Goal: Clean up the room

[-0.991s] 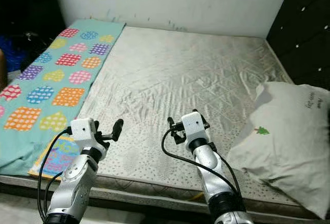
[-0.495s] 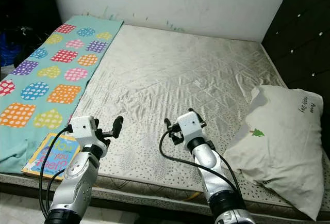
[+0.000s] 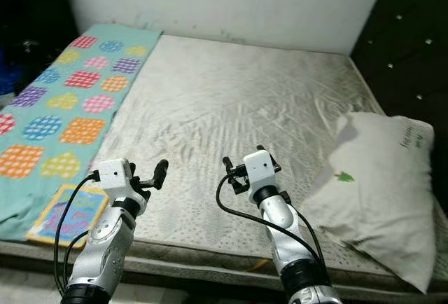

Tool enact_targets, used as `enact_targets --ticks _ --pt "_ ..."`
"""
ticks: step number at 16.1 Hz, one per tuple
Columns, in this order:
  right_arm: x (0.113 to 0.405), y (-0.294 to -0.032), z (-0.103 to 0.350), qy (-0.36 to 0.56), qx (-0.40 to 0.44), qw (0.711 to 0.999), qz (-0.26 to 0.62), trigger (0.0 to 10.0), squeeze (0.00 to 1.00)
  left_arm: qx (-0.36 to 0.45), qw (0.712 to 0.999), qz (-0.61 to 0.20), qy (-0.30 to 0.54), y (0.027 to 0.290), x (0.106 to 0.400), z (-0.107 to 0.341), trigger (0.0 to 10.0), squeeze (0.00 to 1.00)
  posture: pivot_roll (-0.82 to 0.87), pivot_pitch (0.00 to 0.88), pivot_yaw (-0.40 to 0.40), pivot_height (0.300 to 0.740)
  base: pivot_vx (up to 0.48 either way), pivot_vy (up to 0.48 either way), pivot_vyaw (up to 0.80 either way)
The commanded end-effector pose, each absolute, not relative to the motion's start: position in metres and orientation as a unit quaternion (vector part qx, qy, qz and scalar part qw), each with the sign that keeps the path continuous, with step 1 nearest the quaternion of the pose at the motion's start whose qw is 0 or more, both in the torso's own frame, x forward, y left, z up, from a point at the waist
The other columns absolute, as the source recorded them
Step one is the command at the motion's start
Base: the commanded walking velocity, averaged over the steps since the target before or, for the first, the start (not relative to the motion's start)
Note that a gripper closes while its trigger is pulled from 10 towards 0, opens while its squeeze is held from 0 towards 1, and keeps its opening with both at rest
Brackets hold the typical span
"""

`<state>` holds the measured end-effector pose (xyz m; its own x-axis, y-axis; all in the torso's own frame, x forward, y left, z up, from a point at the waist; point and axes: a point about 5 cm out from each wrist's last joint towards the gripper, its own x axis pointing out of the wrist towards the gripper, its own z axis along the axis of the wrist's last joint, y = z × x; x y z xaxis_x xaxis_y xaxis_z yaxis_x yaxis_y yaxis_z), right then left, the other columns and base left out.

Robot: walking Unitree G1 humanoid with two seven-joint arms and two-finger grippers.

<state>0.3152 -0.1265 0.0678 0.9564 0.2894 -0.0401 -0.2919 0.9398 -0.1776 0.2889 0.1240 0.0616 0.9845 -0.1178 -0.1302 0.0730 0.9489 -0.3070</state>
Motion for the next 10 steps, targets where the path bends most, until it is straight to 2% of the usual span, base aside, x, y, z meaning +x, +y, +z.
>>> enact_targets --ticks 1,2,10 --pt "0.3162 -0.1343 0.0702 0.004 -0.085 0.988 0.128 10.0 0.0 -0.158 0.983 -0.063 0.076 0.1166 0.29 0.0626 10.0 0.0 -0.1 0.0 -0.057 0.74 0.0 0.0 -0.8" --pt "0.3163 -0.1336 0.0705 0.003 -0.085 0.988 0.13 10.0 0.0 -0.157 0.983 -0.063 0.076 0.1169 0.29 0.0624 10.0 0.0 -0.1 0.0 -0.057 0.74 0.0 0.0 -0.64" --pt "0.3155 -0.1314 0.0701 0.005 -0.085 0.987 0.136 10.0 0.0 -0.16 0.982 -0.059 0.078 0.1186 0.2891 0.0623 10.0 0.0 -0.1 0.0 -0.058 0.74 0.0 -0.214 0.0"
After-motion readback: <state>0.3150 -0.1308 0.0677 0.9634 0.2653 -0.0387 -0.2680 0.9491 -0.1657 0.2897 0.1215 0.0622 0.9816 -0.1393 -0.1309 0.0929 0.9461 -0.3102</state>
